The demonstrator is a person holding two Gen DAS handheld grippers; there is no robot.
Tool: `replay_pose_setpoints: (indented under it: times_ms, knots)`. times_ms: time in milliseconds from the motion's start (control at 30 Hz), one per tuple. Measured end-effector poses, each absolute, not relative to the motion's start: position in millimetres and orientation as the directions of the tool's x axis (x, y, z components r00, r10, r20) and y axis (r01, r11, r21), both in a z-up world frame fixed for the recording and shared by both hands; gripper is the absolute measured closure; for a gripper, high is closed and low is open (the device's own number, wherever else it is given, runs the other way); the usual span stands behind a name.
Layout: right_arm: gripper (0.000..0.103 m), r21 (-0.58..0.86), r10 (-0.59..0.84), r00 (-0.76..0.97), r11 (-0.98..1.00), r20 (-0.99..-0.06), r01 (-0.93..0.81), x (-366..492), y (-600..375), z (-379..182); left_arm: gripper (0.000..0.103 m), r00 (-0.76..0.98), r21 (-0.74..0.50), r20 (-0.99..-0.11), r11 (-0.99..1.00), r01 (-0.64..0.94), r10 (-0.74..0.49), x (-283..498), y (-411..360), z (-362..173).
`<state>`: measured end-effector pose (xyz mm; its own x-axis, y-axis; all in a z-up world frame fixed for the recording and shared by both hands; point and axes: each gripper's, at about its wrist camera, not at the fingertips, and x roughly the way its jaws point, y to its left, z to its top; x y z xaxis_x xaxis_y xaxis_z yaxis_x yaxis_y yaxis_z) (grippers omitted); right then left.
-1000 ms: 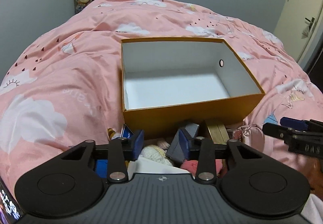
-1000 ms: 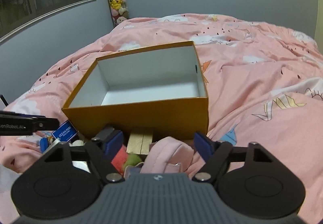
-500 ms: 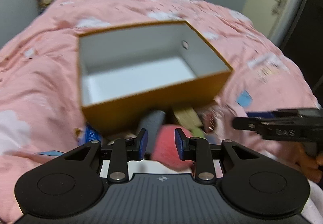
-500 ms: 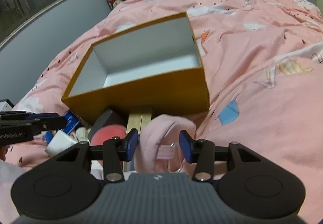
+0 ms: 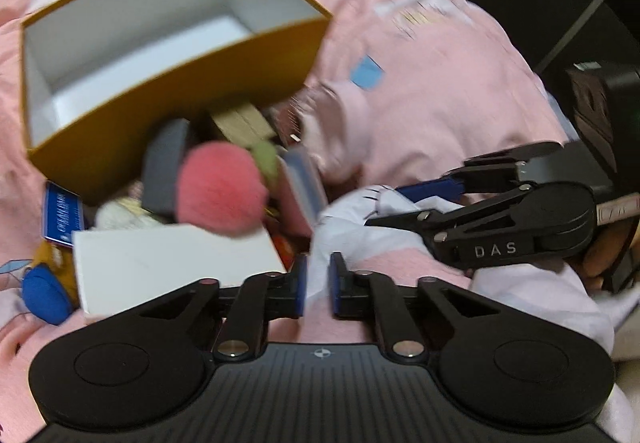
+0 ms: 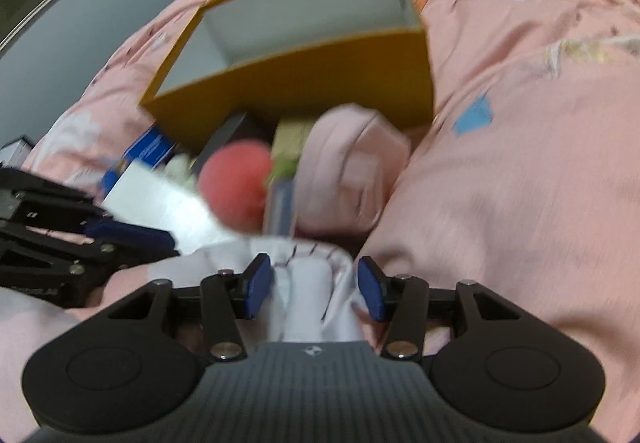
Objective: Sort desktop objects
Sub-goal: 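Grasp the blue card holder with the left tool while the right tool grasps the pink pouch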
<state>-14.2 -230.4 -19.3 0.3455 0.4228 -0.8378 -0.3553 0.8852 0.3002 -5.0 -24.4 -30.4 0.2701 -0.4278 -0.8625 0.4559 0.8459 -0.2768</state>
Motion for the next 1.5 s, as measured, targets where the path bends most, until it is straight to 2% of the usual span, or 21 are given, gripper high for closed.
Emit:
replay_pose_setpoints:
  times_ms: [67, 233, 400, 533, 600, 633, 667, 900, 1000, 1133, 1300, 1367, 1500]
  knots:
    - [0.060, 0.345, 0.455, 0.284, 0.865, -0.844, -0.364, -23, -233, -20, 0.096, 0.235, -0.288, -0.867, 0.826, 0.485, -0.440, -14, -29, -31]
    - [0.063, 0.380, 0.483, 0.197, 0.834, -0.853, -0.399, -43, -240, -11, 0.097, 0.181, -0.285, -0.873, 0.773, 0.566, -0.453, -35, -44, -28]
    - [0.064, 0.365, 0.473, 0.205, 0.837, -0.857, -0.407, -45, -242, -10, 0.097, 0.200, -0.280, -0.869, 0.782, 0.557, -0.453, -31, -44, -28]
    - [0.063, 0.313, 0.457, 0.279, 0.845, -0.845, -0.434, -35, -241, 2, 0.096, 0.265, -0.282, -0.849, 0.815, 0.506, -0.458, -10, -33, -16]
    - [0.059, 0.300, 0.464, 0.344, 0.850, -0.816, -0.434, -28, -246, 14, 0.087, 0.302, -0.293, -0.834, 0.835, 0.466, -0.462, 4, -28, -13]
    - [0.053, 0.305, 0.473, 0.378, 0.852, -0.795, -0.425, -23, -250, 20, 0.079, 0.318, -0.300, -0.827, 0.842, 0.448, -0.463, 11, -26, -13]
    - [0.050, 0.312, 0.478, 0.405, 0.856, -0.779, -0.411, -18, -254, 24, 0.078, 0.332, -0.304, -0.823, 0.851, 0.429, -0.462, 18, -26, -15]
    - [0.050, 0.359, 0.457, 0.517, 0.889, -0.723, -0.285, 26, -258, 21, 0.067, 0.297, -0.312, -0.833, 0.840, 0.445, -0.467, 43, -49, -45]
    - [0.050, 0.368, 0.456, 0.510, 0.890, -0.730, -0.269, 39, -251, 12, 0.064, 0.319, -0.277, -0.845, 0.863, 0.423, -0.428, 45, -54, -54]
    - [0.050, 0.338, 0.420, 0.502, 0.907, -0.756, -0.251, 47, -241, 0, 0.057, 0.310, -0.305, -0.848, 0.873, 0.380, -0.431, 50, -55, -63]
    - [0.051, 0.326, 0.406, 0.487, 0.914, -0.773, -0.243, 48, -233, -15, 0.056, 0.304, -0.309, -0.852, 0.879, 0.364, -0.426, 53, -63, -71]
    - [0.057, 0.314, 0.393, 0.497, 0.919, -0.773, -0.238, 48, -234, -18, 0.056, 0.308, -0.290, -0.860, 0.885, 0.365, -0.408, 52, -67, -74]
    - [0.063, 0.294, 0.367, 0.528, 0.930, -0.766, -0.221, 46, -242, -17, 0.056, 0.310, -0.253, -0.877, 0.902, 0.351, -0.367, 55, -77, -84]
